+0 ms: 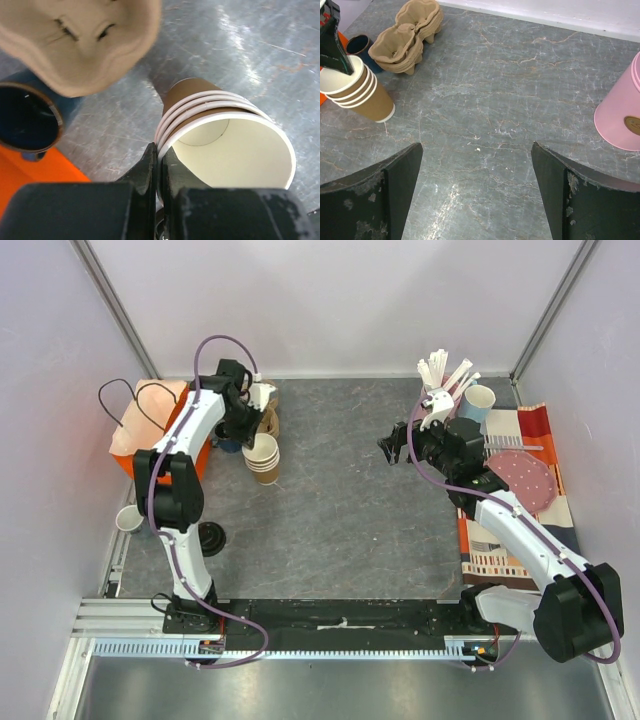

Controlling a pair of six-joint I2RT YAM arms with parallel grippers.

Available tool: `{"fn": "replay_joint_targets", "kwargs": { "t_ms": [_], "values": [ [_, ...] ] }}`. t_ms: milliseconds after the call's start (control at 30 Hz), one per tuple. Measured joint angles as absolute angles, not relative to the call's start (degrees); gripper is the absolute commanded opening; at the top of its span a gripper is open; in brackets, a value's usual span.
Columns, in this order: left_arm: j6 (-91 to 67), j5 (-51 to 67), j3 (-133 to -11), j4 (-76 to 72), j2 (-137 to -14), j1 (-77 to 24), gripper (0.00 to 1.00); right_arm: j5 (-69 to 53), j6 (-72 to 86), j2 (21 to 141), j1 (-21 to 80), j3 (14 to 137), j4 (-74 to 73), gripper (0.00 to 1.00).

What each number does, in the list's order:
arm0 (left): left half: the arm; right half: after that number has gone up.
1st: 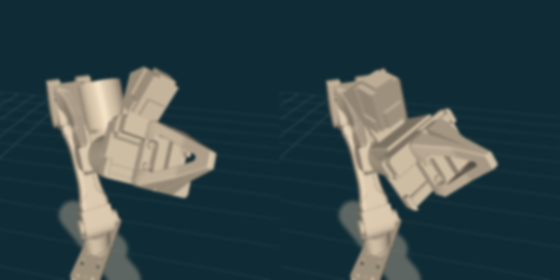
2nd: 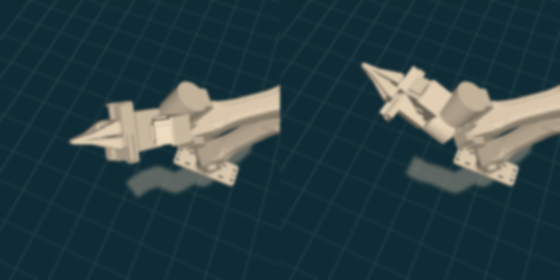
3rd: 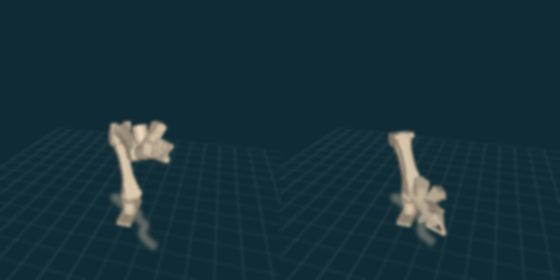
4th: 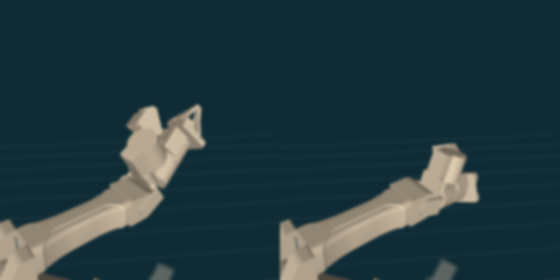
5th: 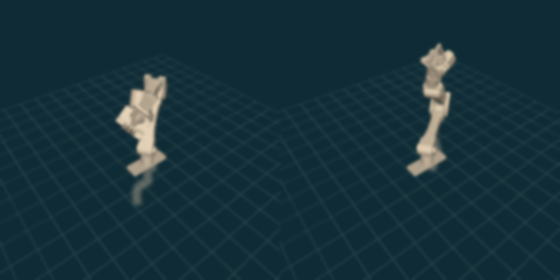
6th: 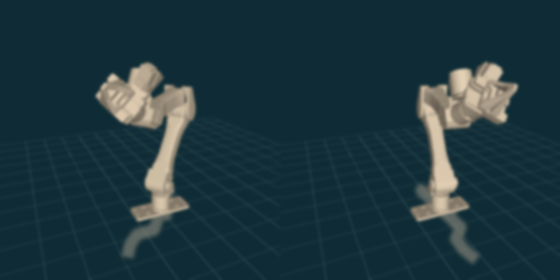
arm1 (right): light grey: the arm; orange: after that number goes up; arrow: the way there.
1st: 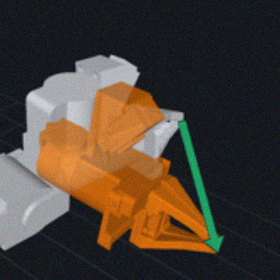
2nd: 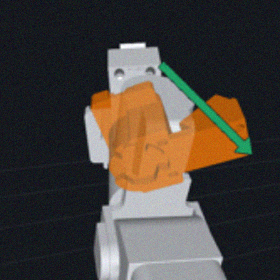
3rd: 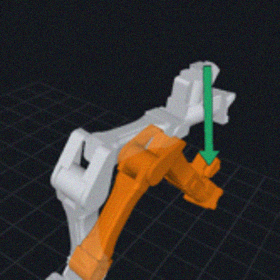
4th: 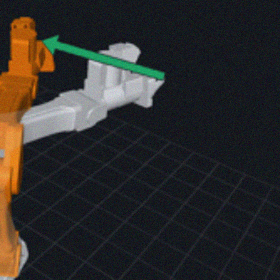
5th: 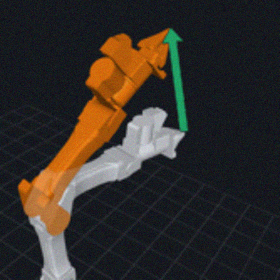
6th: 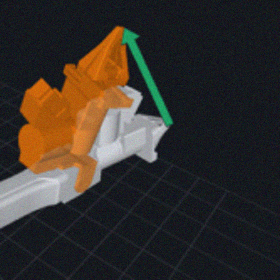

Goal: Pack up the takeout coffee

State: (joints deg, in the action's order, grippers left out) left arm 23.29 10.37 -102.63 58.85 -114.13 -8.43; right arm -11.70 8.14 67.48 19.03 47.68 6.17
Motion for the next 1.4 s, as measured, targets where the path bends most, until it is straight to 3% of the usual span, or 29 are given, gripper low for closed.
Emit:
{"fn": "replay_joint_targets", "kwargs": {
  "t_ms": [333, 700, 900, 1100, 1233, 1300, 1400],
  "values": [
    [24.75, 15.79, -100.79, 60.38, -112.71, -23.40, 0.02, -9.47, 8.34, 67.48, 19.29, 47.68, 6.35, 0.98],
    [26.39, 19.05, -107.28, 54.83, -115.57, -34.63, 0.04, 4.86, 10.83, 68.07, 19.22, 49.01, -1.10, 0.98],
    [28.93, 18.70, -107.28, 52.18, -118.08, -37.10, 0.16, 5.67, 12.86, 69.14, 19.11, 49.01, -2.17, 0.98],
    [30.63, 18.52, -107.48, 51.75, -118.52, -37.47, 0.51, 3.53, 14.57, 70.96, 19.11, 49.01, -2.31, 0.98],
    [30.61, 18.81, -110.37, 53.19, -118.54, -37.47, 0.61, -0.38, 14.90, 71.02, 19.11, 49.01, -2.24, 0.97],
    [30.04, 19.75, -114.15, 54.85, -118.54, -37.32, 0.62, -3.11, 15.00, 71.53, 19.11, 49.32, -2.28, 0.93],
    [28.69, 21.41, -118.41, 56.55, -118.52, -36.58, 0.63, -6.50, 15.07, 73.84, 19.11, 51.59, -3.25, 0.72]
  ]
}}
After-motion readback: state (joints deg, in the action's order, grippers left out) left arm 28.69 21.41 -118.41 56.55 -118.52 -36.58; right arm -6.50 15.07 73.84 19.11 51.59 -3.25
